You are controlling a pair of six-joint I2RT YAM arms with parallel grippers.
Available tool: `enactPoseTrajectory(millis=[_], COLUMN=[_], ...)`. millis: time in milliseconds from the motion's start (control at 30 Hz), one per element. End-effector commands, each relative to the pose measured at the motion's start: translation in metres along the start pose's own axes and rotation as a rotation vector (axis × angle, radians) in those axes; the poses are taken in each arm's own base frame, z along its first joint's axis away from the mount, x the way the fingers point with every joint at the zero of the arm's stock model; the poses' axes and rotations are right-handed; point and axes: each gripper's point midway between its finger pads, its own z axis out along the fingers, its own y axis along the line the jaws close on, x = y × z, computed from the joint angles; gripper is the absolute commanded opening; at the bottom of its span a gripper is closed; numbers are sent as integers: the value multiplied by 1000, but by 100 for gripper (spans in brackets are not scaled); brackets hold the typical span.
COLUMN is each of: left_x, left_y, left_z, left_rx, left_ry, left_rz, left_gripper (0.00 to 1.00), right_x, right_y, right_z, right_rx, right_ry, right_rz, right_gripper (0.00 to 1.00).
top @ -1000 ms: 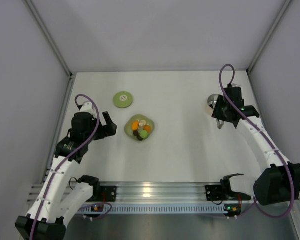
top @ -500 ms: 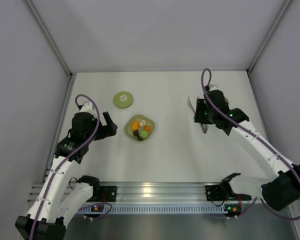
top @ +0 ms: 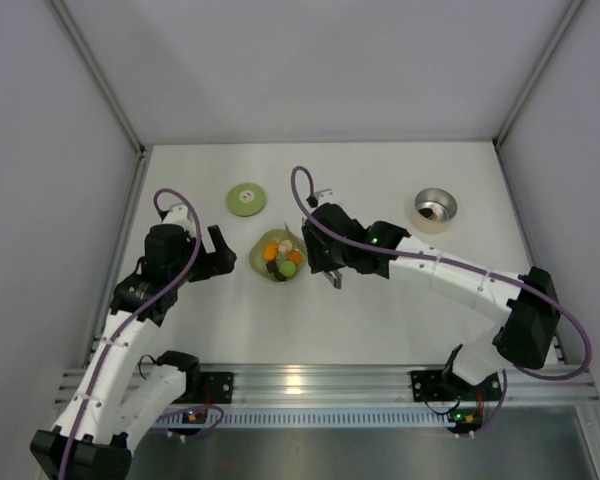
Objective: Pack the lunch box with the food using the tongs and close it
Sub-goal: Pick up the fake food from the plate.
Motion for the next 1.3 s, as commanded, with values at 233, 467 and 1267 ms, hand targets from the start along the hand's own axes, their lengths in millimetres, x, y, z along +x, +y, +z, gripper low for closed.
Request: enactPoseTrajectory(millis=[233,467,1267], left_x=[-21,-20,-18], left_y=[-13,-15,-16], left_z=[-19,-17,-15], left_rx=[73,85,84], left_ry=[-113,-107,-99], left_rz=[23,25,28], left_gripper=[99,99,99], right_x=[3,12,25], right_y=[52,55,55], right_z=[15,27,52], right_rx=[-12,17,56], right_ry=[-22,0,47], right_rz=[-57,-89,-139], right_gripper=[43,43,37])
